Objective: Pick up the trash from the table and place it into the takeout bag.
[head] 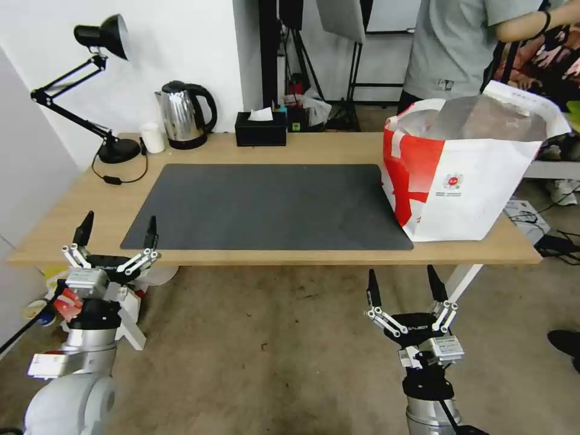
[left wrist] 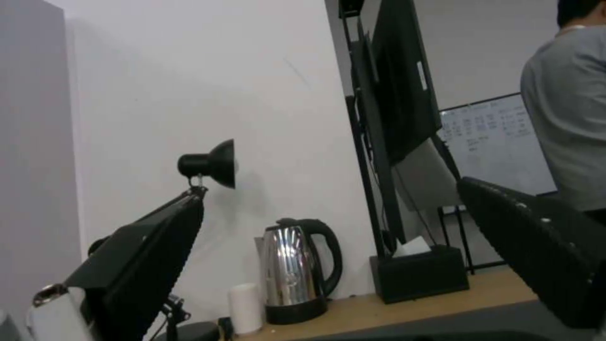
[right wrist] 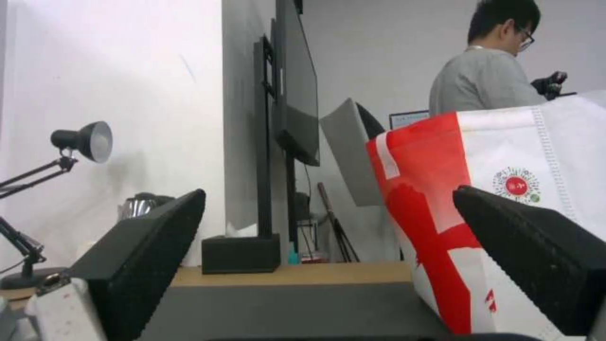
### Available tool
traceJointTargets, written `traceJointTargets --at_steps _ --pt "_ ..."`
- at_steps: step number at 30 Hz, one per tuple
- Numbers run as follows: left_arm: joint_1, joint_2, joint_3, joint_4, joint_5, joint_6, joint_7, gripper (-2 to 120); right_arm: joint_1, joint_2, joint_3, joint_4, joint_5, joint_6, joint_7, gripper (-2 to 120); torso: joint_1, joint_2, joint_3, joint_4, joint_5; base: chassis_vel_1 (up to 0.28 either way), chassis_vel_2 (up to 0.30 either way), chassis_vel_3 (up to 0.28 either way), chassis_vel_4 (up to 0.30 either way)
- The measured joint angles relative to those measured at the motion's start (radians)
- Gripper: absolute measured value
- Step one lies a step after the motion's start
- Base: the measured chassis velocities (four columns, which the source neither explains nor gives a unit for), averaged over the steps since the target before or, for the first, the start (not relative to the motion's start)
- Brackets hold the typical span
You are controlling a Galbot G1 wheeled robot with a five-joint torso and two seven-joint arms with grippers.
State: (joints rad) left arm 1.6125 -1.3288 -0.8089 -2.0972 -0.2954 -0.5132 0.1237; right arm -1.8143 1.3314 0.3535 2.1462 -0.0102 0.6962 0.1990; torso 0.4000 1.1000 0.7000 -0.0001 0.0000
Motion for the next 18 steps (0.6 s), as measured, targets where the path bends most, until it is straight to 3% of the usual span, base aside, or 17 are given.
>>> traceJointTargets --at_steps 18 --pt "0.054 -0.038 -0.010 0.048 -0.029 -0.079 0.067 100 0.000 0.000 0.000 0.000 0.000 0.000 0.000 100 0.000 0.000 0.000 0.0001 0.0001 0.000 0.000 0.000 0.000"
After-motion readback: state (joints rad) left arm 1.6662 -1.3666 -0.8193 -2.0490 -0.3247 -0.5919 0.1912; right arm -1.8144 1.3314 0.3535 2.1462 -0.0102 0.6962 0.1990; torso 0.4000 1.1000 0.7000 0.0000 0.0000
